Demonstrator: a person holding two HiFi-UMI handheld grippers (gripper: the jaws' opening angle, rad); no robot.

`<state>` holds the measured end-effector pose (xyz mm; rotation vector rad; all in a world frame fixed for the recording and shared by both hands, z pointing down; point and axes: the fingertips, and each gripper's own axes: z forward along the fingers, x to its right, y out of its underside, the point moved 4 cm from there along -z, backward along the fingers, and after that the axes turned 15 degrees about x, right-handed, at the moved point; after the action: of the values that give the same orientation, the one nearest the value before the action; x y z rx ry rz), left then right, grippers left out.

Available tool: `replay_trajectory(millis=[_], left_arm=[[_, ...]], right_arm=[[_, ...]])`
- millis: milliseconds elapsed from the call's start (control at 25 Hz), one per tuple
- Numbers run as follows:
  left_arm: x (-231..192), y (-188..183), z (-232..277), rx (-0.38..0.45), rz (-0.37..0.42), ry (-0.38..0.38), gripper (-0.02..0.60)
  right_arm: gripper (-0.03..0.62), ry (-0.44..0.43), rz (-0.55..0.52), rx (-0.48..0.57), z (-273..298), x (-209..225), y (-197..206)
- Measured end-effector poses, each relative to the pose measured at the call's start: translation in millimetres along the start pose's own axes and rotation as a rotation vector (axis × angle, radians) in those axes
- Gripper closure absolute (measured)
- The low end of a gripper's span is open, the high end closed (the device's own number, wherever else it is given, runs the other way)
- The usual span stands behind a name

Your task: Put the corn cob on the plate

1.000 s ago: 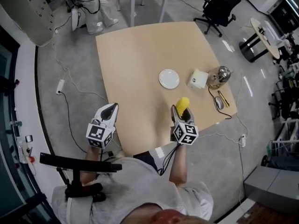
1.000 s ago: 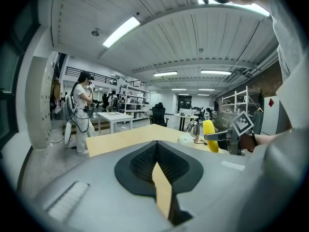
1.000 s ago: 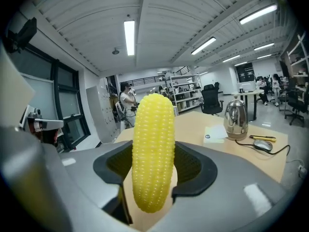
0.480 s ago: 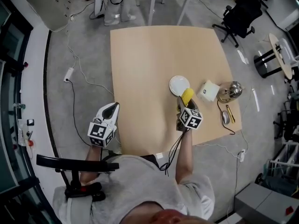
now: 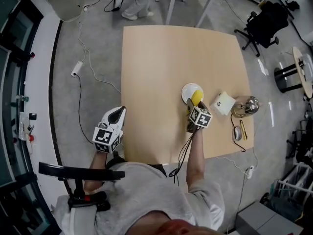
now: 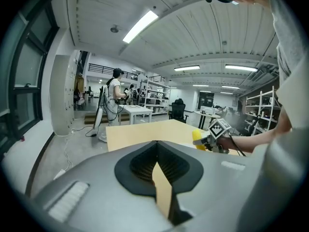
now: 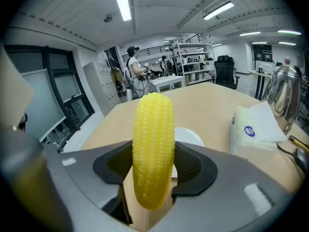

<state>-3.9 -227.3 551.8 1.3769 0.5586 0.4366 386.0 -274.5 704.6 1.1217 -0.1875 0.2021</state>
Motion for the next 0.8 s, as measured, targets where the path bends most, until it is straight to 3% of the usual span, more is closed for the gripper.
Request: replay_trajectory(millis=[240,800], left_arm=[[-1.2,4.6,-1.2,-0.011,-0.002,-0.042,0.561],[-3.7,-0.1,-0.3,-0.021,0.008,-0.083,0.561]], right_arm=[[0.341,-0.001,0.000,-0.075,28.8,11.8,13.4],[0.341,0.003,0.024,-0.131,64.1,21.5,28.4]])
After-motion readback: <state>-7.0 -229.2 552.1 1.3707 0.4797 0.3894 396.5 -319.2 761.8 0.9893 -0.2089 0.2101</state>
